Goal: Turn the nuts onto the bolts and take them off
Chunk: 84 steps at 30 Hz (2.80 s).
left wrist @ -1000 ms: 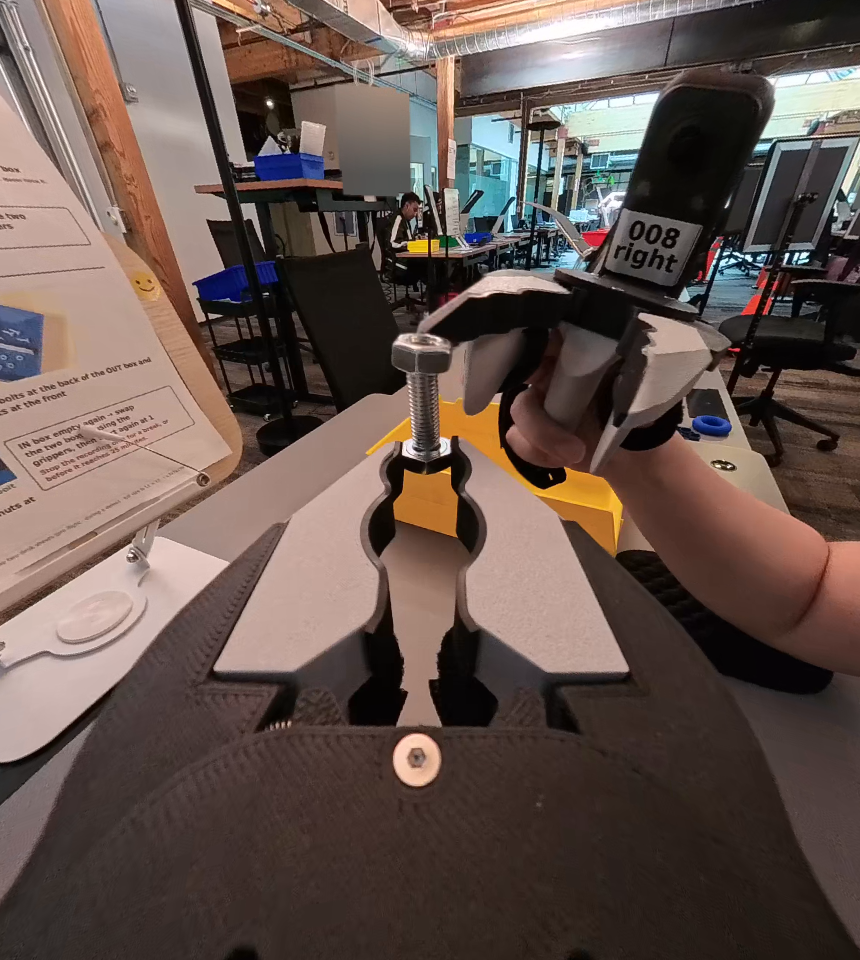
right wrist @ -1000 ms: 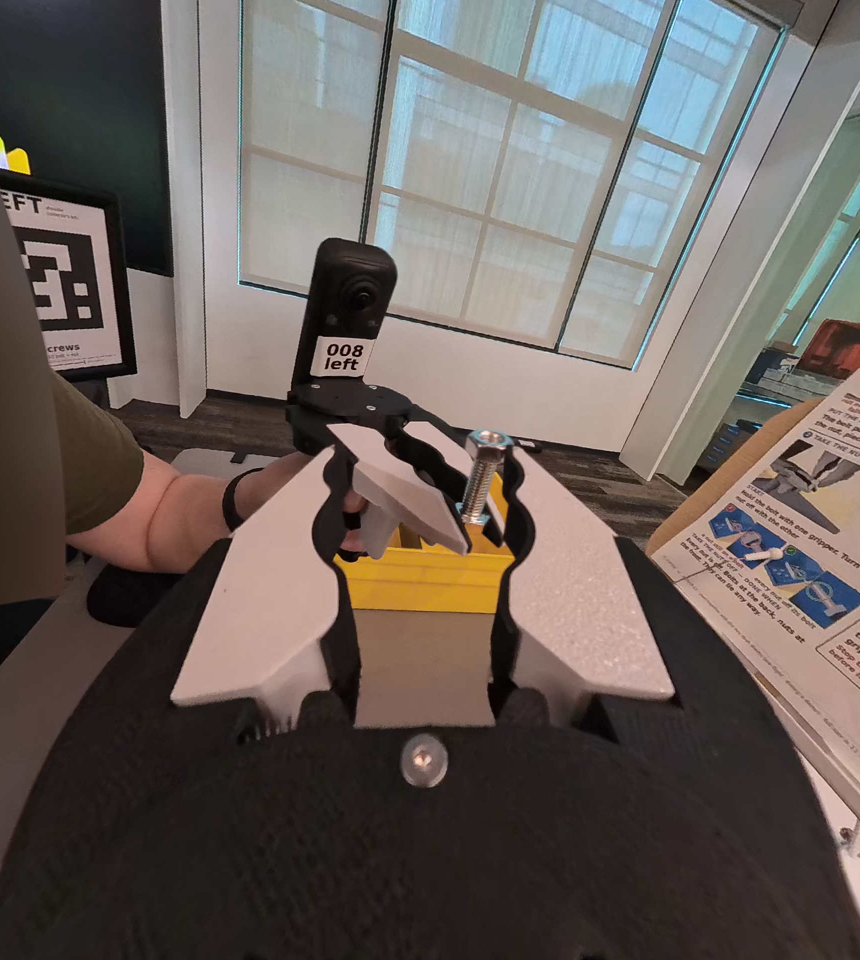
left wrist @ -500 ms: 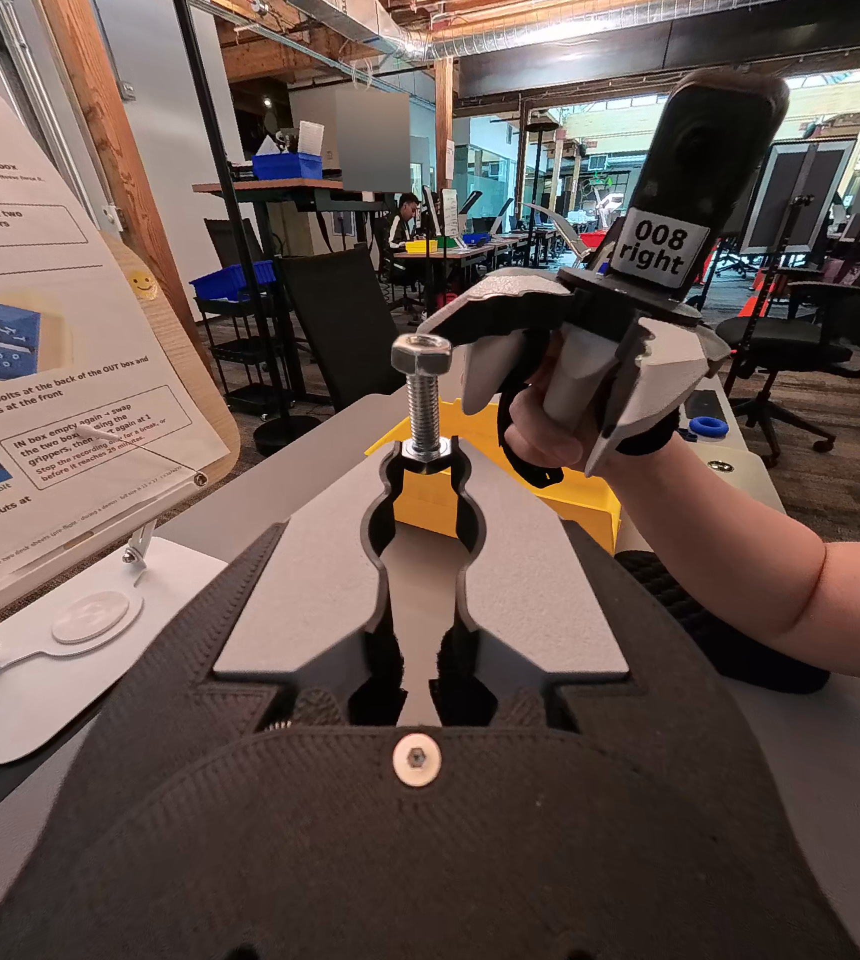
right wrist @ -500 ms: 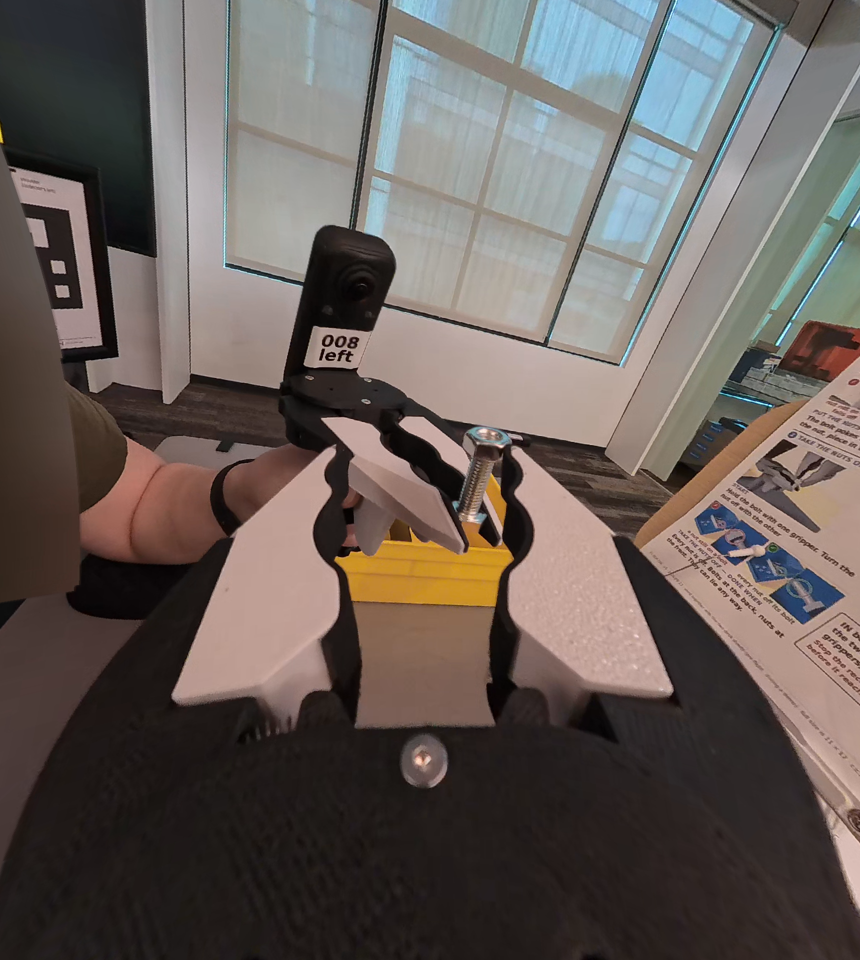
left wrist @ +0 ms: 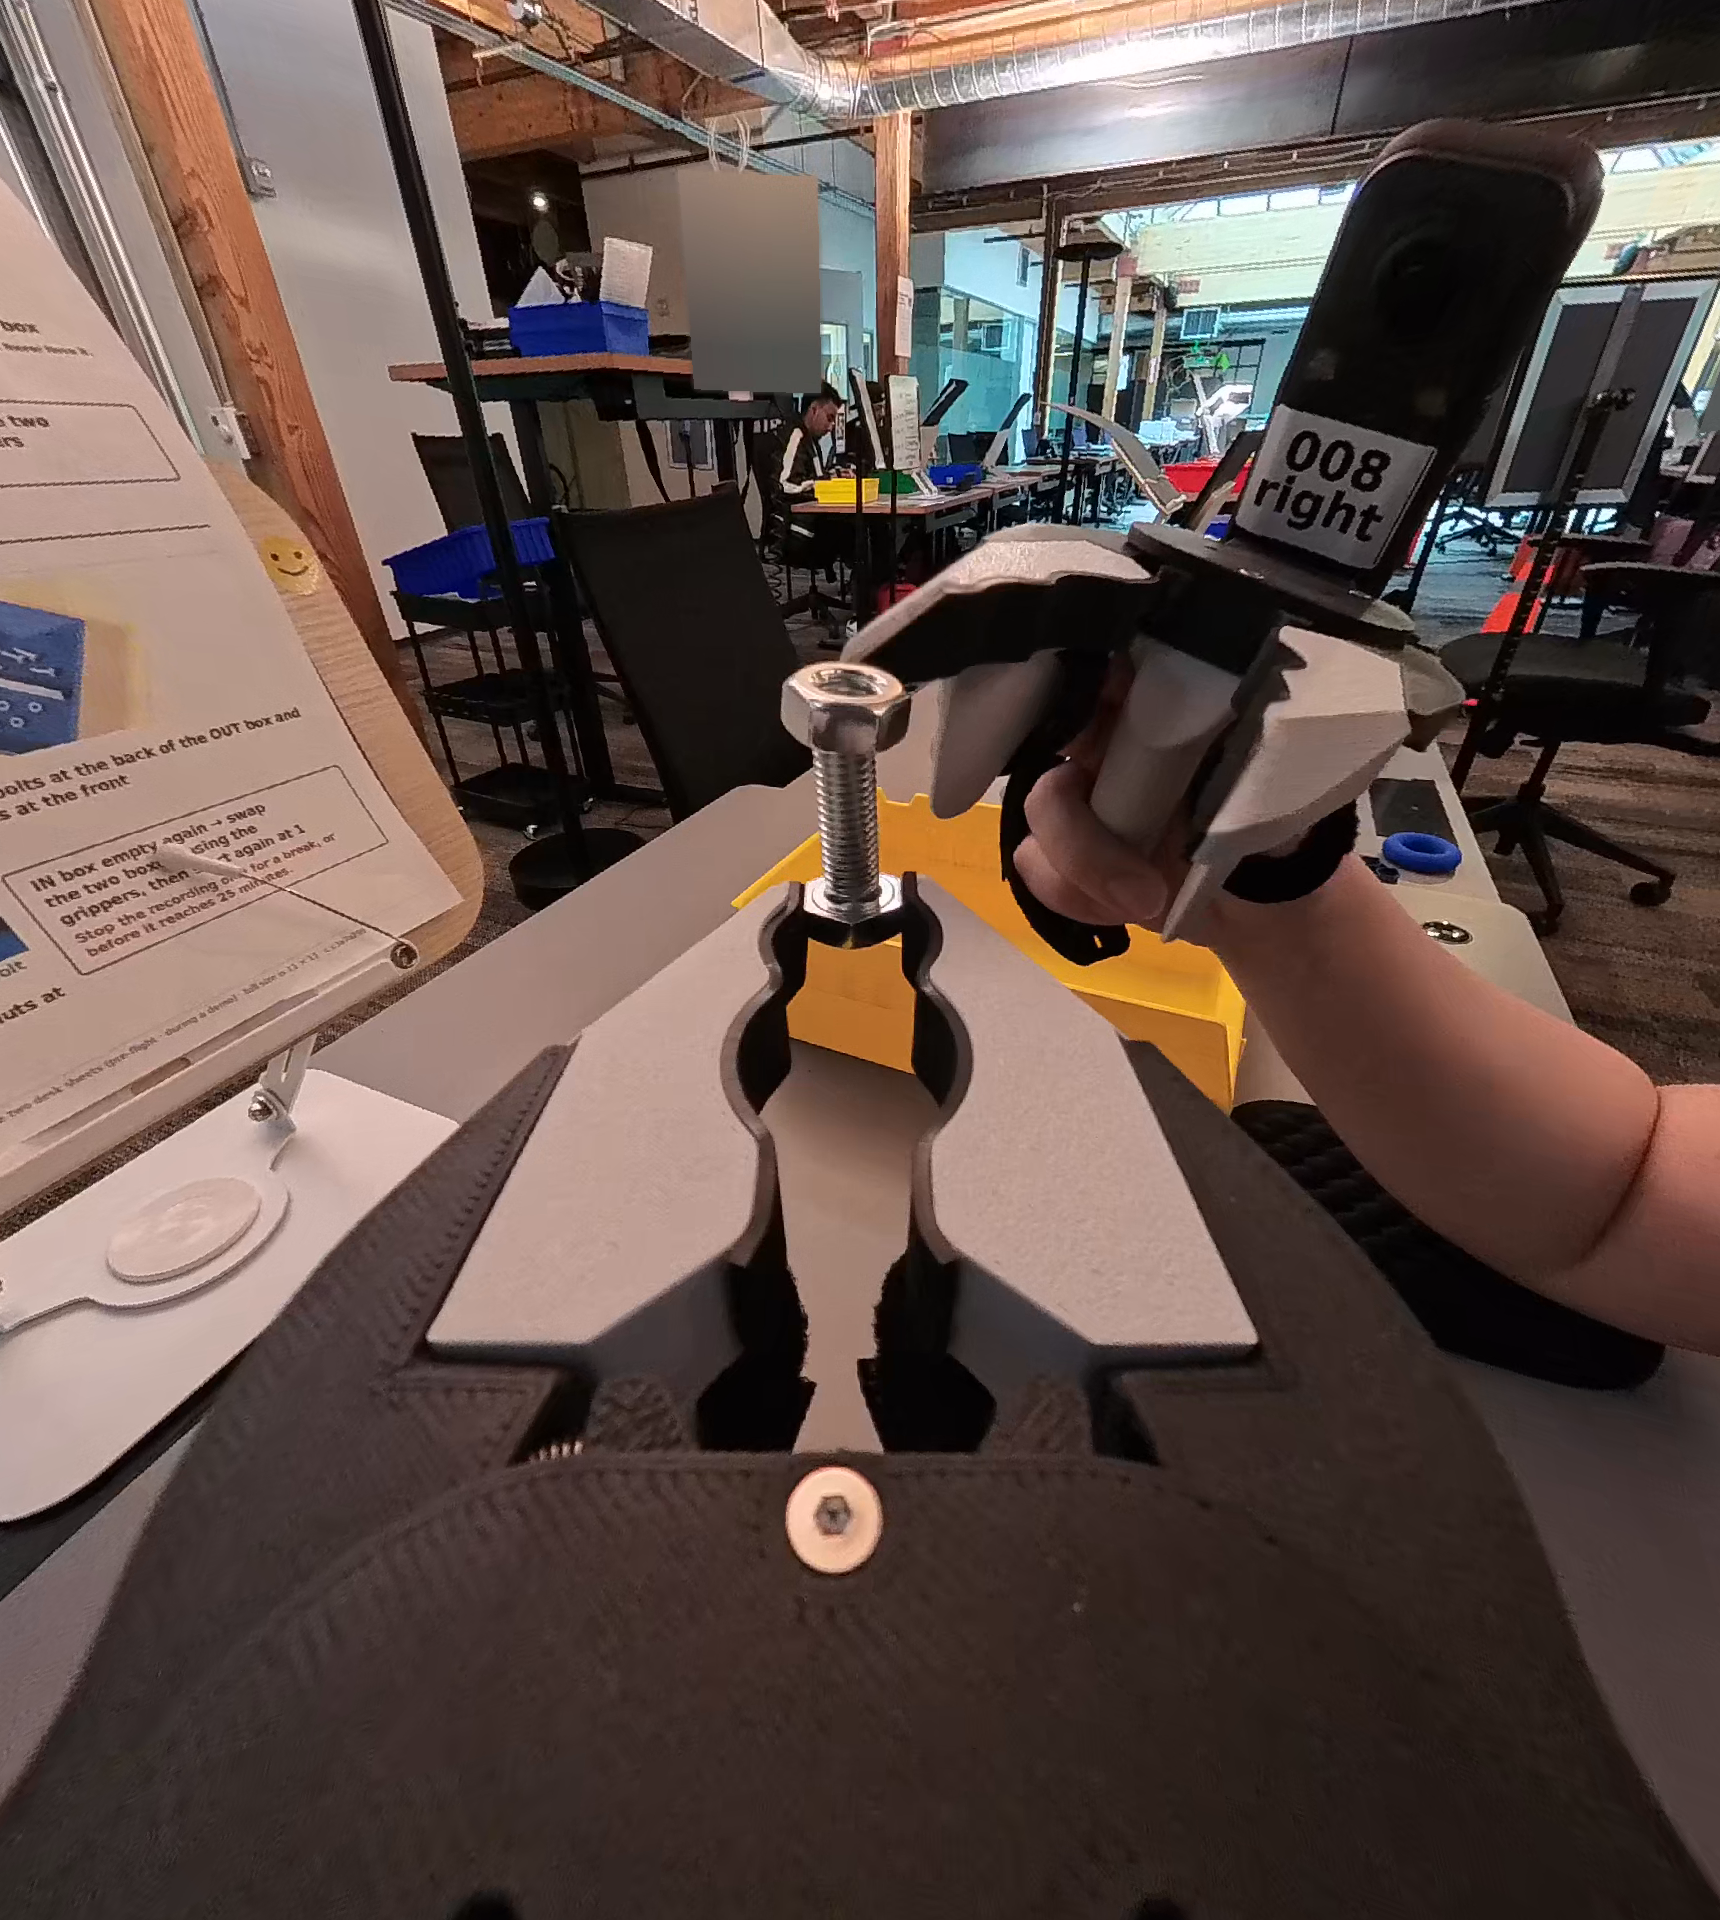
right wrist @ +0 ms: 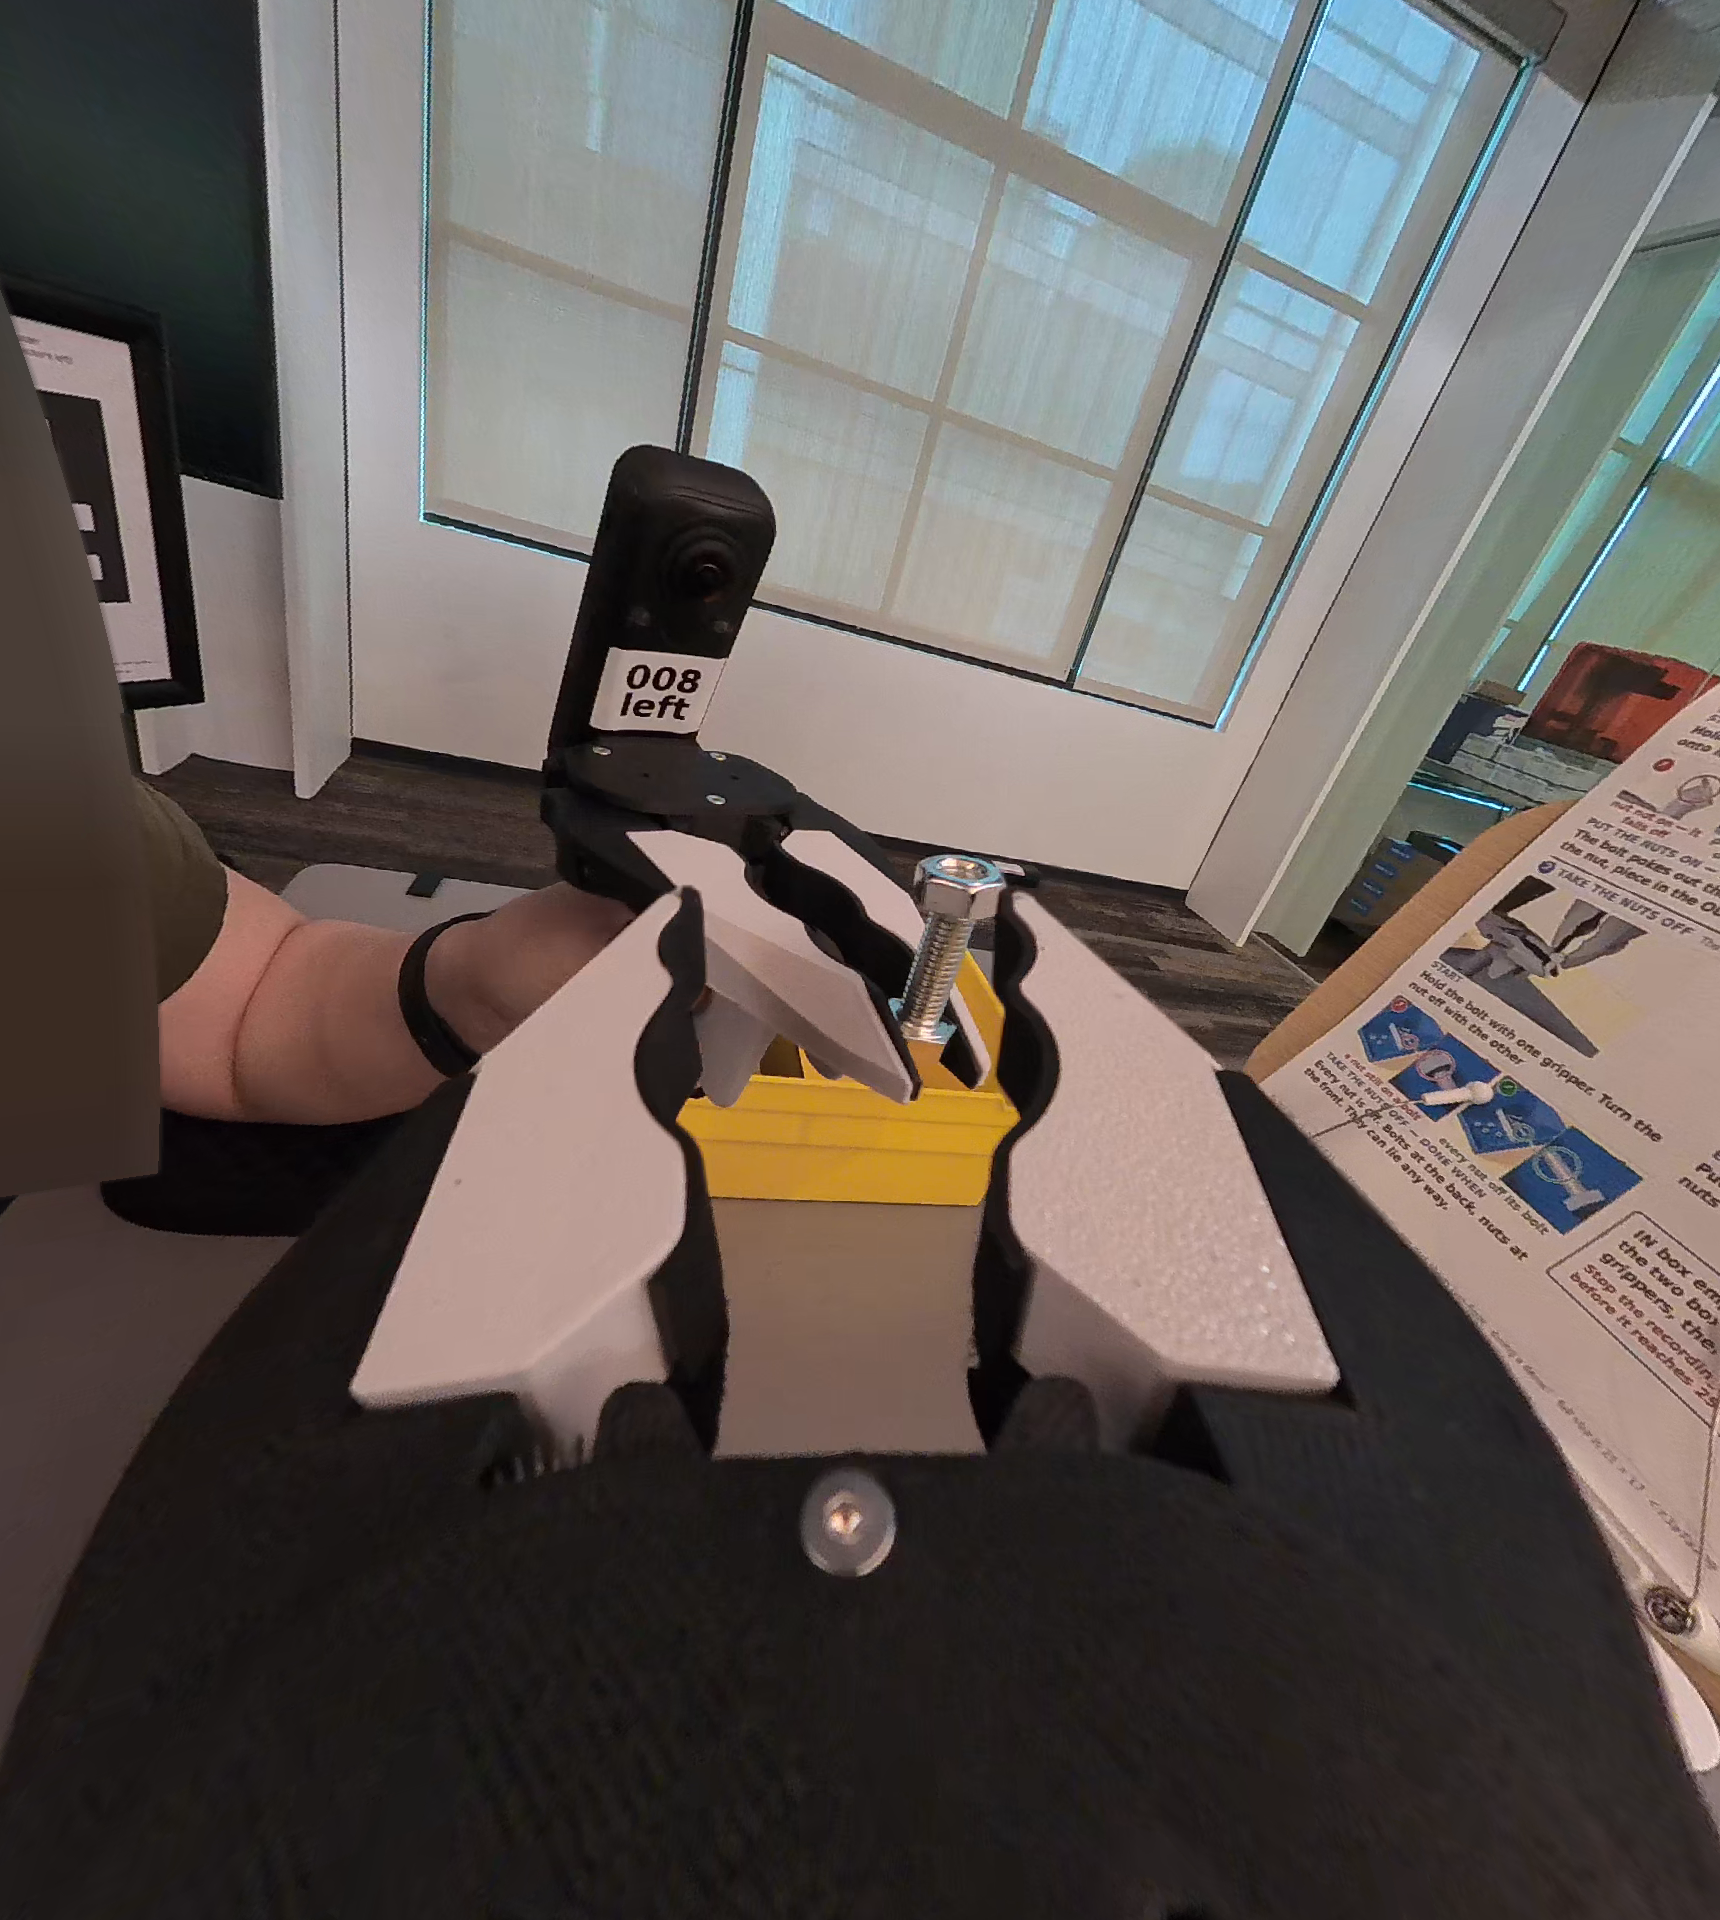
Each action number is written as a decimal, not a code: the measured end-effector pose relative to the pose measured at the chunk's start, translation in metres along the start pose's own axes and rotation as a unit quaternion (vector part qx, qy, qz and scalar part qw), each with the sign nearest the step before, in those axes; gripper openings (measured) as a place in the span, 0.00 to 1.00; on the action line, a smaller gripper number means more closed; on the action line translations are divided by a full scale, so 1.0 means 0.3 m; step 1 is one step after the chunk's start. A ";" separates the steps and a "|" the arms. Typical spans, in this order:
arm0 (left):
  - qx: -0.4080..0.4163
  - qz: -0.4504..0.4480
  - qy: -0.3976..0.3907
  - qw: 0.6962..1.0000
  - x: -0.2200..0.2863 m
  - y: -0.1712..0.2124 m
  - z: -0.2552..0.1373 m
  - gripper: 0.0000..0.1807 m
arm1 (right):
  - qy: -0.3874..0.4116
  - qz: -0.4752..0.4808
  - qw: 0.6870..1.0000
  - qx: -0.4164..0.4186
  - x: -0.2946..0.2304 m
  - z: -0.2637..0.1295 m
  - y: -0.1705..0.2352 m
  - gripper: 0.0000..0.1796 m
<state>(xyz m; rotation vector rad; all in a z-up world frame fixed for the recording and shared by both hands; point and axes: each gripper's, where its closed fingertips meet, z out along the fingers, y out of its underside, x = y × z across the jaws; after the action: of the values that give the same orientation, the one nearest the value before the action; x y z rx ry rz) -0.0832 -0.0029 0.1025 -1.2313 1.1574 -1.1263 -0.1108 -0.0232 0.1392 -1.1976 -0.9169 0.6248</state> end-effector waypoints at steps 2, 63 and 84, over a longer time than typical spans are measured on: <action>0.000 0.000 0.000 1.000 0.001 0.001 0.001 0.09 | -0.004 0.003 1.000 0.003 -0.003 0.000 -0.003 0.30; 0.028 0.016 0.010 0.999 0.006 -0.153 -0.132 0.09 | -0.077 0.062 0.723 -0.683 -0.392 -0.594 0.822 0.13; 0.038 0.014 0.034 0.999 0.044 -0.181 -0.147 0.09 | 0.026 0.180 0.716 -0.674 -0.362 -0.577 0.881 0.15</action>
<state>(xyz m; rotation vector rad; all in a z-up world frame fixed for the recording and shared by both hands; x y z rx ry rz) -0.1259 -0.0213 0.1563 -1.1226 1.1681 -1.1872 -0.0028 -0.1273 -0.1595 -2.7508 -1.0908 0.1003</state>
